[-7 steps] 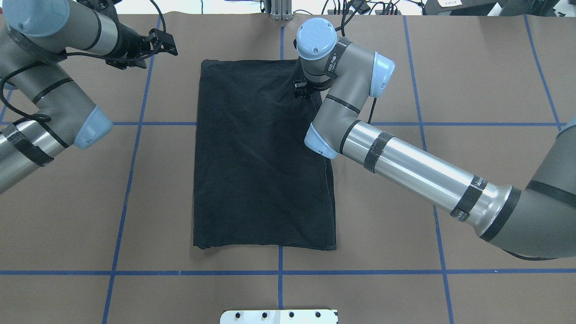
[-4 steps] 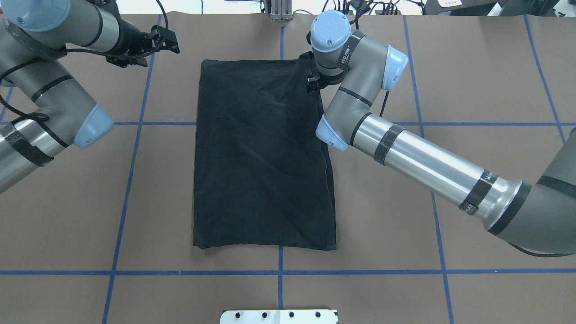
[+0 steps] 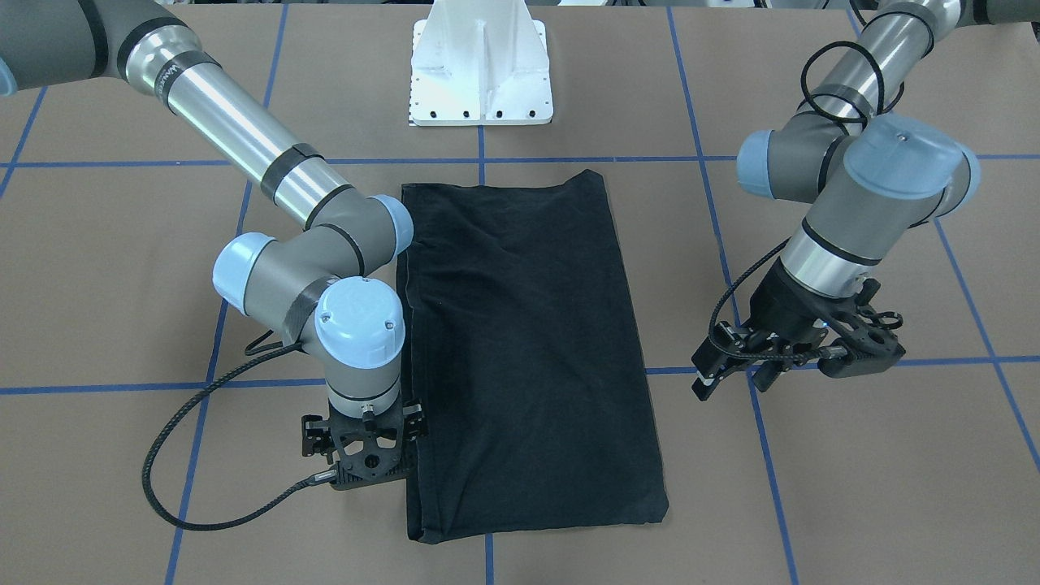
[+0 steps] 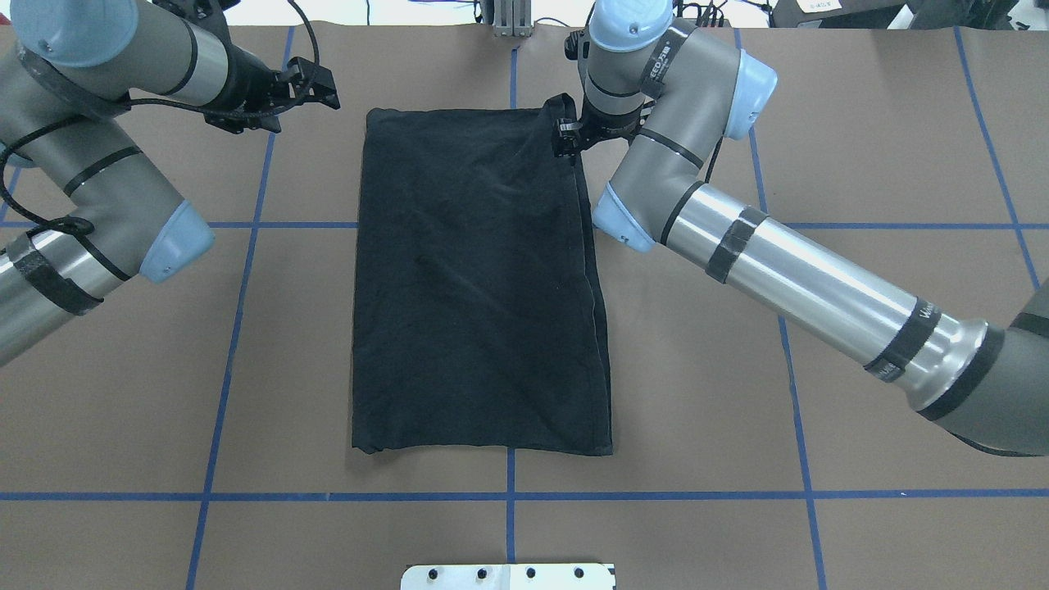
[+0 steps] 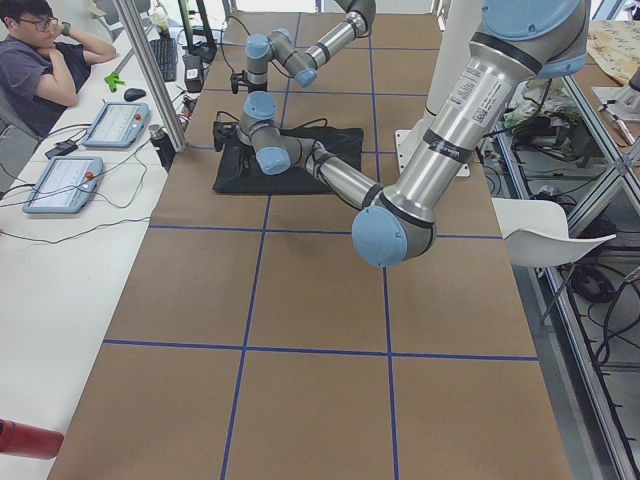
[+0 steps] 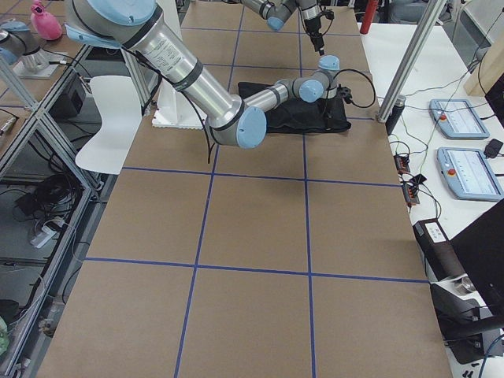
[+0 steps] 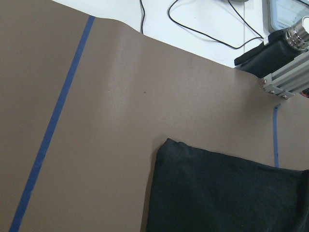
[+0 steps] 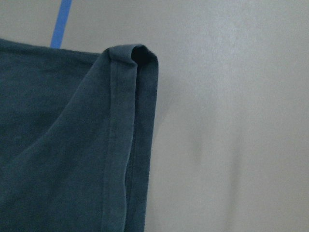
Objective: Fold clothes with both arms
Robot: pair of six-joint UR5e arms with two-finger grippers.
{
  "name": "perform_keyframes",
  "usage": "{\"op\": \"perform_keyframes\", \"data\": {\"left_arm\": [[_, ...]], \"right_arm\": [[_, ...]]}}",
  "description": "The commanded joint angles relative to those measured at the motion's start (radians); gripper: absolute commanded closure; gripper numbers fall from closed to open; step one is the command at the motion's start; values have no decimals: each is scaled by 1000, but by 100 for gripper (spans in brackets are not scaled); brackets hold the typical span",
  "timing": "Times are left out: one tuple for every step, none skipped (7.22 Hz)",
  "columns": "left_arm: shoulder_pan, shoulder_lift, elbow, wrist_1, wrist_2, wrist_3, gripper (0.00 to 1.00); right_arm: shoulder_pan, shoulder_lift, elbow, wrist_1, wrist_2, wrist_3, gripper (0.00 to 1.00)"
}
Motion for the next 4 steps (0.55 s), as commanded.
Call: {"op": "perform_keyframes", "data": {"left_arm": [[71,47,-104,-2,-26,-87,0],[103,107,-184,-4,-27,-130,0],[132,133,-224,-7,-26,-214,0],[186,173,-260,-28,-12,-278,0]], "right_arm": [[4,-124,224,-45,102,75,0],[3,-189,328,-45,124,174,0],[1,-253,432,-45,163,230,0],[1,-324,529,-40,197,279,0]]}}
